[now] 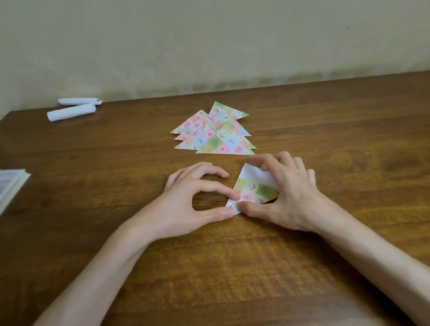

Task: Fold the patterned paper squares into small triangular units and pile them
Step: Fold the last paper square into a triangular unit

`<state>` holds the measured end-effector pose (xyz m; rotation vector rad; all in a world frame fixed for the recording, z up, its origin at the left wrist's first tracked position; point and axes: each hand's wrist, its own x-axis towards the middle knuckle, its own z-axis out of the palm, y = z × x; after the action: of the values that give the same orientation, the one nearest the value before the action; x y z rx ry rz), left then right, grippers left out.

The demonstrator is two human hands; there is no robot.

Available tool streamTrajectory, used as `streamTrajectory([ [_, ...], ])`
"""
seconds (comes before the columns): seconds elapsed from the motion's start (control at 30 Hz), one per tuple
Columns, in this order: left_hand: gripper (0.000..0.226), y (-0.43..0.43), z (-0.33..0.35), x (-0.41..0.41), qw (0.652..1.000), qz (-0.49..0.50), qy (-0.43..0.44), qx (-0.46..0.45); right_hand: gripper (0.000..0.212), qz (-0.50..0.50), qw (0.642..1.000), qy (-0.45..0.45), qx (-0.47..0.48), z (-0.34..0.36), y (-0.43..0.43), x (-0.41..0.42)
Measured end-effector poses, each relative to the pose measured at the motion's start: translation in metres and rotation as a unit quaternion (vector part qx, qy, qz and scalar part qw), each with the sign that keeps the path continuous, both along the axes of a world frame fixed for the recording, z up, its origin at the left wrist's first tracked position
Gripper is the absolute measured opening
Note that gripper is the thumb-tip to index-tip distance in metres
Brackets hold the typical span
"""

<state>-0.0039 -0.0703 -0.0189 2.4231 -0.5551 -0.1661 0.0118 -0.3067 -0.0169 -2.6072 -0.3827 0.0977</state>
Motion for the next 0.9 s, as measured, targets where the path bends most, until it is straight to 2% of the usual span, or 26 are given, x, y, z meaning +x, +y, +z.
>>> streamTrajectory([
  [0.23,0.028,-0.002,-0.001,-0.001,1.0,0.009,-0.001,-0.002,0.065,0.069,0.992,0.028,0.098,0.001,-0.03,0.014],
  [0.37,0.028,-0.002,-0.002,0.0,1.0,0.007,0.001,-0.003,0.07,0.123,0.984,0.059,0.117,0.004,-0.044,0.024],
  [0.47,0.028,-0.001,-0.002,0.0,1.0,0.005,-0.001,-0.002,0.078,0.126,0.975,0.083,0.162,0.008,-0.055,0.033],
  [0.57,0.028,-0.001,-0.002,0.0,1.0,0.002,0.001,0.0,0.08,0.14,0.974,0.077,0.16,0.005,-0.057,0.036],
  [0.73,0.026,0.001,-0.001,-0.001,1.0,-0.015,0.0,0.005,0.063,0.117,0.965,0.048,0.231,0.004,-0.062,0.036],
  [0.8,0.025,0.004,-0.002,-0.001,1.0,-0.027,-0.012,0.002,0.057,0.099,0.973,0.001,0.209,0.005,-0.064,0.036],
  [0.9,0.036,0.004,-0.005,-0.002,0.999,-0.019,-0.043,-0.005,0.065,0.141,0.984,-0.021,0.105,0.008,-0.066,0.035],
])
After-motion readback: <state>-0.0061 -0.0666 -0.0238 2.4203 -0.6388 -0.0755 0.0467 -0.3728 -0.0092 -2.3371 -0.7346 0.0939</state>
